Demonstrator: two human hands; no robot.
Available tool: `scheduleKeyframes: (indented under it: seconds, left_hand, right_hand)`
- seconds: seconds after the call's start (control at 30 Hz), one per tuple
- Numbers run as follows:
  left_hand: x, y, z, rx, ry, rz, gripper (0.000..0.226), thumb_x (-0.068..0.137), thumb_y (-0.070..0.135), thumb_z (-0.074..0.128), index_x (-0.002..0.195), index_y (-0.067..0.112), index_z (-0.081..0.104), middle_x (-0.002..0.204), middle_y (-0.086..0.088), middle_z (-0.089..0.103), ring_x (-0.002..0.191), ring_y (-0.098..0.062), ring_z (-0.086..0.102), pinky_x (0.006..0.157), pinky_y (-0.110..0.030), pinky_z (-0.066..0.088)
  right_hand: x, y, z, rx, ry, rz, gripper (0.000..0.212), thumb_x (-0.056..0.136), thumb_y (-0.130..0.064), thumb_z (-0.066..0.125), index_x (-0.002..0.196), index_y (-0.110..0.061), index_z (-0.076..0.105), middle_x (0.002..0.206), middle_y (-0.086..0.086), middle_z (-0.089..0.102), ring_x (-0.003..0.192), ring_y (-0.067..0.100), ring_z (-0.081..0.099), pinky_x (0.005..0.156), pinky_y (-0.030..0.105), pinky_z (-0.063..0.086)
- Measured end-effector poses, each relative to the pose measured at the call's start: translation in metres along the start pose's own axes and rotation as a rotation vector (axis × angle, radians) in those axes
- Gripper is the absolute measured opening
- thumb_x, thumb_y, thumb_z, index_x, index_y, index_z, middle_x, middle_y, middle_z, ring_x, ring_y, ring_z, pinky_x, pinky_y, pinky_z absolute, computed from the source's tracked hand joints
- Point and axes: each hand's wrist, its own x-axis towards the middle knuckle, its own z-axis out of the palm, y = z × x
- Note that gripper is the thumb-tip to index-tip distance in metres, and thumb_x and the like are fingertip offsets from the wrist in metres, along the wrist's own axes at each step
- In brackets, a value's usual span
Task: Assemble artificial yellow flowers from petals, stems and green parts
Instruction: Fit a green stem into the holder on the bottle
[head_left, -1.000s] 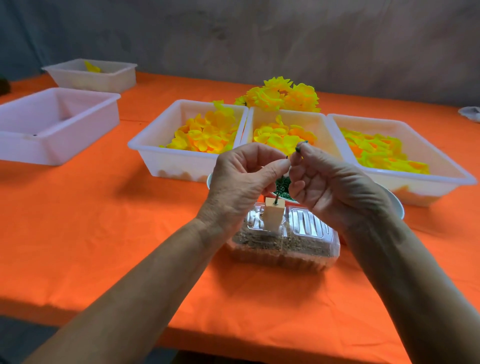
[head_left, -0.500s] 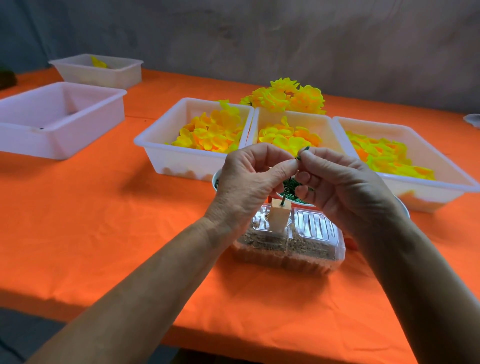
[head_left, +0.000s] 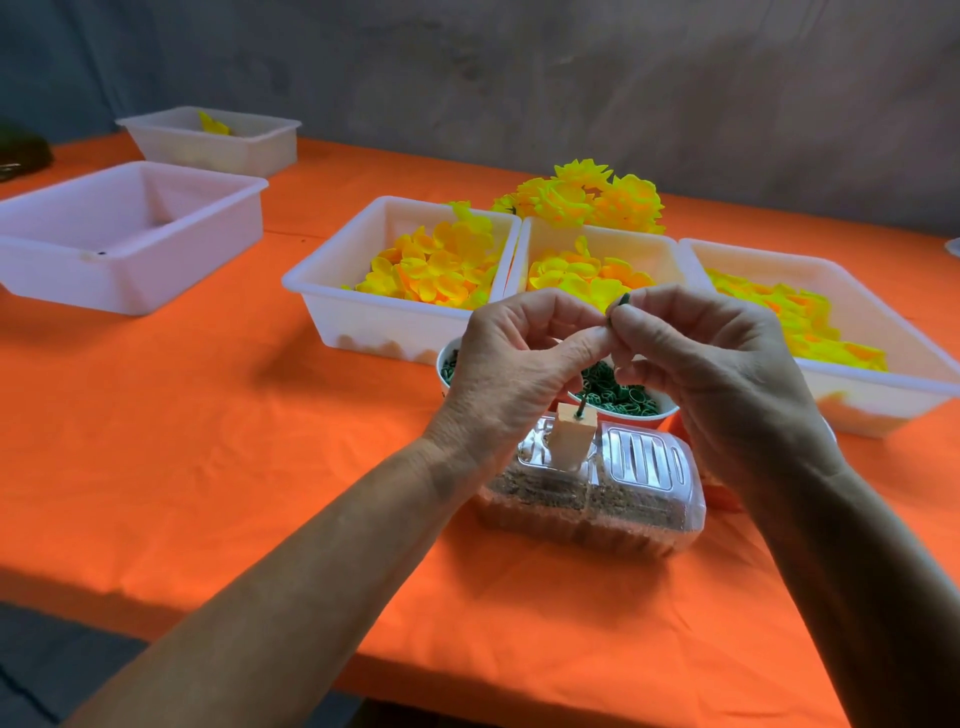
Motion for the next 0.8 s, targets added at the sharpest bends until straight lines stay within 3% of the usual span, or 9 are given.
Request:
scheduleKeyframes:
  seconds: [0.1, 0.23, 0.33, 0.53, 0.7, 0.8]
  left_hand:
    - [0.0, -0.001, -0.001, -0.001, -0.004, 0.003, 0.011, 0.081, 0.009, 0.071, 0.073, 0.013, 0.065, 0.053, 0.007, 0.059, 0.046, -0.007, 0.048, 0.047, -0.019, 0.04]
    - [0.0, -0.005, -0.002, 0.03, 0.001, 0.01, 0.01, 0.08, 0.005, 0.071, 0.073, 0.01, 0.066, 0.053, 0.009, 0.06, 0.047, -0.001, 0.051, 0.048, -0.015, 0.04]
    - [-0.002, -0.009, -0.003, 0.045, -0.006, -0.009, 0.007, 0.079, 0.002, 0.072, 0.077, 0.006, 0.067, 0.06, 0.003, 0.063, 0.05, -0.001, 0.053, 0.05, -0.016, 0.042]
    - [-0.003, -0.011, -0.008, 0.087, 0.008, -0.042, 0.023, 0.079, -0.013, 0.062, 0.08, 0.01, 0.064, 0.072, -0.002, 0.065, 0.054, -0.006, 0.055, 0.052, -0.018, 0.045]
    - [-0.004, -0.006, -0.013, 0.134, 0.01, -0.045, 0.03, 0.076, -0.019, 0.051, 0.073, 0.007, 0.067, 0.067, -0.001, 0.066, 0.046, -0.002, 0.051, 0.05, -0.013, 0.042]
    - [-0.005, -0.008, -0.013, 0.169, -0.018, -0.056, 0.023, 0.079, -0.012, 0.06, 0.072, 0.008, 0.068, 0.061, 0.002, 0.064, 0.048, -0.003, 0.053, 0.051, -0.016, 0.043]
  right_hand:
    - [0.001, -0.003, -0.001, -0.182, -0.027, -0.098, 0.004, 0.082, -0.02, 0.068, 0.078, -0.018, 0.066, 0.065, 0.001, 0.065, 0.061, 0.009, 0.06, 0.061, 0.027, 0.054]
    - [0.002, 0.0, -0.001, -0.447, -0.019, -0.208, 0.012, 0.083, -0.016, 0.065, 0.076, -0.026, 0.063, 0.067, 0.001, 0.064, 0.062, 0.013, 0.061, 0.063, 0.038, 0.055]
    - [-0.001, 0.008, -0.001, -0.415, 0.0, -0.186, 0.021, 0.085, -0.008, 0.067, 0.075, -0.026, 0.064, 0.064, -0.005, 0.064, 0.06, 0.008, 0.06, 0.062, 0.034, 0.055]
    - [-0.009, 0.022, 0.001, -0.328, 0.014, -0.136, 0.019, 0.082, -0.007, 0.069, 0.074, -0.024, 0.068, 0.063, -0.01, 0.067, 0.058, 0.001, 0.059, 0.057, 0.016, 0.049]
    - [-0.017, 0.032, 0.003, -0.402, 0.044, -0.119, 0.018, 0.08, -0.003, 0.071, 0.075, -0.02, 0.069, 0.071, 0.002, 0.069, 0.066, 0.02, 0.065, 0.064, 0.037, 0.055]
    - [-0.02, 0.037, 0.002, -0.438, 0.057, -0.148, 0.015, 0.079, -0.002, 0.071, 0.075, -0.016, 0.07, 0.071, 0.001, 0.066, 0.066, 0.021, 0.064, 0.062, 0.039, 0.053]
